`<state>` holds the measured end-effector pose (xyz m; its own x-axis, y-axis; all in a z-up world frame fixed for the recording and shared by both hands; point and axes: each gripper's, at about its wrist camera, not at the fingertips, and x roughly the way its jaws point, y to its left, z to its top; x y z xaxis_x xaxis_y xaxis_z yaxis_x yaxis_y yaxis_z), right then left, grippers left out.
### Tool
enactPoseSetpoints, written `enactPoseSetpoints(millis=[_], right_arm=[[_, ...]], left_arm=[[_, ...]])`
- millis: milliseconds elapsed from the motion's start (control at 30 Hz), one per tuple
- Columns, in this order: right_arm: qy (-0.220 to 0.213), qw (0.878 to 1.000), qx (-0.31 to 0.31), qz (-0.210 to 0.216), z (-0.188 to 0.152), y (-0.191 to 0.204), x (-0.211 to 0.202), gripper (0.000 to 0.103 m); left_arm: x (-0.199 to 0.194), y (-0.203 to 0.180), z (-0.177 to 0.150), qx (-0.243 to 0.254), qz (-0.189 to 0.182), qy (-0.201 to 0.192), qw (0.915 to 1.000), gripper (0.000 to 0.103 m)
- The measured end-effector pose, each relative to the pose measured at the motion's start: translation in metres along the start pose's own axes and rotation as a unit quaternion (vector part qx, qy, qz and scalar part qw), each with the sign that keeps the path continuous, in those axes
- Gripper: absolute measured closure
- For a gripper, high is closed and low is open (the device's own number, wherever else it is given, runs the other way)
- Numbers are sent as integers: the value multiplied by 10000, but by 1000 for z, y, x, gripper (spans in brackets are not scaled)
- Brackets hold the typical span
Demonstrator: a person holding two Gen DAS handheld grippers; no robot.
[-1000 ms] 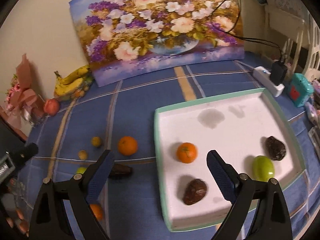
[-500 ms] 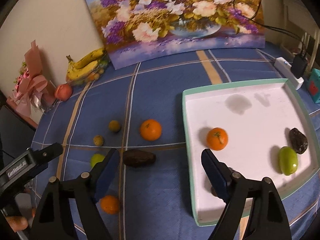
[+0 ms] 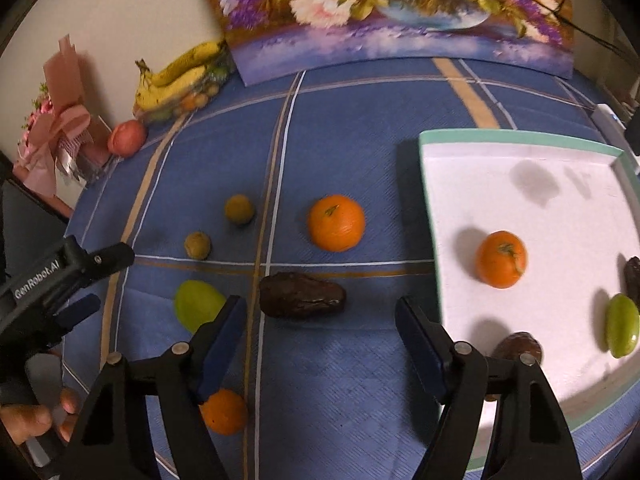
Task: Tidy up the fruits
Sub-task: 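Grasp the brown date with the right gripper while the left grasps the green pear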
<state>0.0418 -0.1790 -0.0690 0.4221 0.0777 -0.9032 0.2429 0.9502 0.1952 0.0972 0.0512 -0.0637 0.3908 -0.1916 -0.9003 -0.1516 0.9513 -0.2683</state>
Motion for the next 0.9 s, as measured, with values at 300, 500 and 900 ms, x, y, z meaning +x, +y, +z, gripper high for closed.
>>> enactPoseSetpoints(millis=[300,500,900], right_arm=[[263,9993,-221,-166,-1,10,29,29],[242,9990,-276,-251,-1,11,32,36],[248,9992,-262,-143,1,12,33,46]], left_arm=[[11,-2,-2,-1,51,99,9999,4],[11,-6,-4,57,35,99,9999,4],[11,-20,-10,268,-83,123,9995,4]])
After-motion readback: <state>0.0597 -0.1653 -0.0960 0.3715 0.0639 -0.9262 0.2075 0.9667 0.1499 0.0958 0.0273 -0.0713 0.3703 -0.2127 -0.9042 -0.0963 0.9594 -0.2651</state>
